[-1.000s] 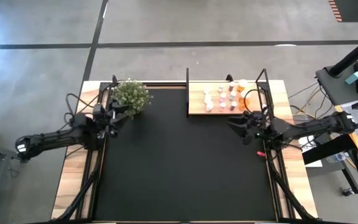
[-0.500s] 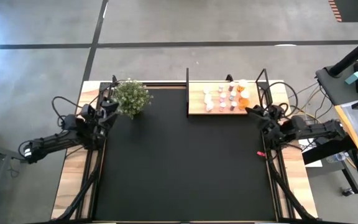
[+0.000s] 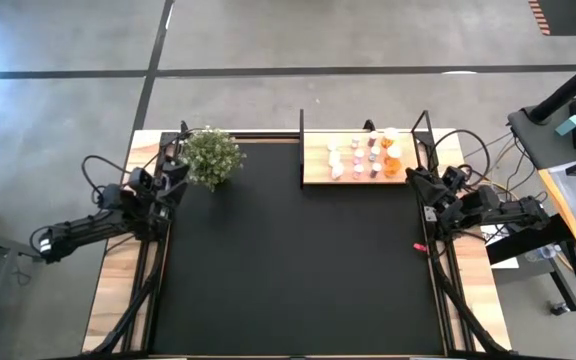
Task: Pick and place medicine bottles onto shelf by color
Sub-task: Return to Home Position
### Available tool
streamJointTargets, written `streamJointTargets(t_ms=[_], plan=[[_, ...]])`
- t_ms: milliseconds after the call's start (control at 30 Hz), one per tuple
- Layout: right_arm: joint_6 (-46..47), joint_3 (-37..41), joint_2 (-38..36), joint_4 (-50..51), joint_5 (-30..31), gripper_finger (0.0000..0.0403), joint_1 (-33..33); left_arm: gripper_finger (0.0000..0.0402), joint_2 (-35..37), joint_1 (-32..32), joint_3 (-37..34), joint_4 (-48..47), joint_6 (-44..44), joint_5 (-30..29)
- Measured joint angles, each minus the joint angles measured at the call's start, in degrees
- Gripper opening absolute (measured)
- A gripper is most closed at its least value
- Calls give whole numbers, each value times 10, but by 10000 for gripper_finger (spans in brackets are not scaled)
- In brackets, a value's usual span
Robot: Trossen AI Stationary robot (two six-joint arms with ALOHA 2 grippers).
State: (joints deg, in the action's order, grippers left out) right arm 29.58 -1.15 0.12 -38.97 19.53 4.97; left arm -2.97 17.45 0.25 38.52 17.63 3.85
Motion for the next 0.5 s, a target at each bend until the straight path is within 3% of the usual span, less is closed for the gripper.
streamJointTargets(t_ms=[500], plan=[[0, 0, 30, -3, 0, 206, 0, 233, -25, 0, 0, 0, 0, 0]])
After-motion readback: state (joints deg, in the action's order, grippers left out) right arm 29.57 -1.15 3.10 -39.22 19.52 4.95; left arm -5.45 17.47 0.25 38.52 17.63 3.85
